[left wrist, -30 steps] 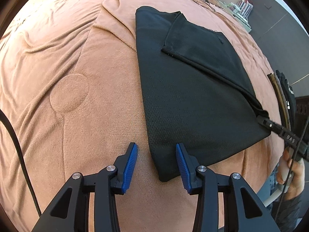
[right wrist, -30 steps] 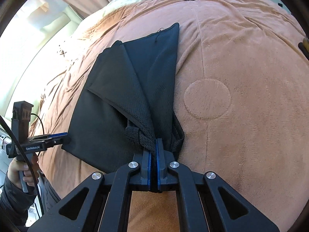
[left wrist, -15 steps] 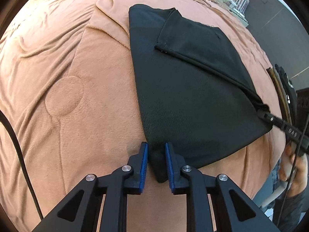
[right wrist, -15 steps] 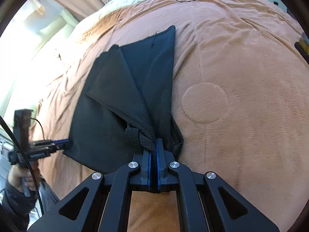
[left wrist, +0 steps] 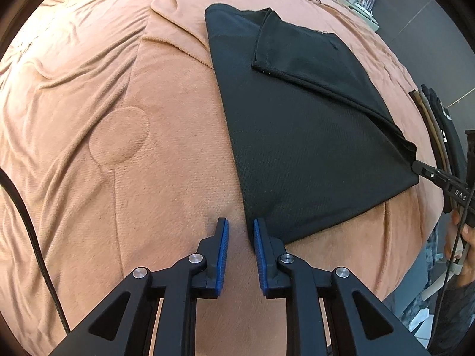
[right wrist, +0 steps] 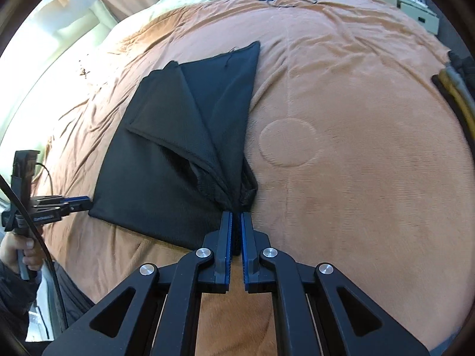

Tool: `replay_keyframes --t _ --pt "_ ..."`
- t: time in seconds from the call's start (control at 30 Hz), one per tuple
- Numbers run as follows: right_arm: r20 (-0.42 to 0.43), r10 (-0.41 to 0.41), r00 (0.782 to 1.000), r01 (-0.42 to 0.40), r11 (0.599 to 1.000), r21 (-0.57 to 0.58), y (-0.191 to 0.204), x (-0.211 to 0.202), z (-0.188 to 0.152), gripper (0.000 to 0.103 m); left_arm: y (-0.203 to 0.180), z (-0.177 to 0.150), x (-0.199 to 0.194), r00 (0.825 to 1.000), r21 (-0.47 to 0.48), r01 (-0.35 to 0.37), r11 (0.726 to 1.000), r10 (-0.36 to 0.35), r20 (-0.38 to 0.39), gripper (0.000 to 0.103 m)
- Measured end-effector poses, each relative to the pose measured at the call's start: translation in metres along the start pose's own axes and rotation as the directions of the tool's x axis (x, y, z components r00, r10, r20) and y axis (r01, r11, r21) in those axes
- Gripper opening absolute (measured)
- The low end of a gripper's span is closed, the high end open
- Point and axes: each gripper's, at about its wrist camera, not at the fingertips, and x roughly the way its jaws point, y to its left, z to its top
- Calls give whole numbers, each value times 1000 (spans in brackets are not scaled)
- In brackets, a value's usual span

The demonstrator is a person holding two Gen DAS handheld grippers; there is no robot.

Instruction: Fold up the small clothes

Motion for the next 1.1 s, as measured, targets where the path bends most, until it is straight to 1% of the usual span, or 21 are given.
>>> replay_keyframes --t 0.07,0.1,0.2,0.3,0.33,0.37,0.43,0.5,0.53,0.57,0.7,0.83,0.93,1.1 --pt "7 -30 1000 30 999 -34 7 -6 1 3 -1 3 -4 1000 -3 13 1000 -13 13 19" --pt "11 -35 999 35 998 -49 12 -8 2 3 -1 4 -10 999 3 23 1000 -23 33 19" --pt "15 -55 998 56 993 -102 28 -12 8 3 -2 10 -21 996 6 13 1000 -14 83 19" --pt "14 -63 998 65 989 -134 43 -8 19 4 2 17 -28 993 -17 42 999 -40 110 19" --pt "12 -65 998 66 988 -138 47 -5 23 15 2 20 -29 992 -22 48 999 -46 114 19" --pt "13 -68 998 69 987 -143 49 -3 27 41 2 23 -29 992 -24 53 998 -50 117 20" --pt "31 -78 996 82 984 -160 58 1 35 75 -1 31 -27 991 -29 55 998 -51 124 23" --pt "48 -74 996 81 980 -184 67 5 41 75 3 35 -28 990 -38 48 998 -42 135 41" --pt "43 -64 997 71 978 -198 73 9 45 75 5 37 -28 988 -43 45 998 -38 147 45" --pt "44 -65 997 73 975 -210 78 12 48 75 7 38 -28 987 -47 43 998 -35 159 46" --pt "50 -99 994 109 950 -294 96 29 57 75 16 49 -22 985 -67 58 996 -47 165 46" --pt "14 -100 995 98 919 -382 118 53 64 75 21 59 -12 986 -57 67 996 -57 159 46" --pt "-14 -127 992 109 895 -433 131 77 72 75 23 65 -5 985 -52 79 996 -70 155 46" --pt "-47 -184 982 142 876 -461 141 114 89 75 25 76 7 985 -44 91 995 -84 152 44"
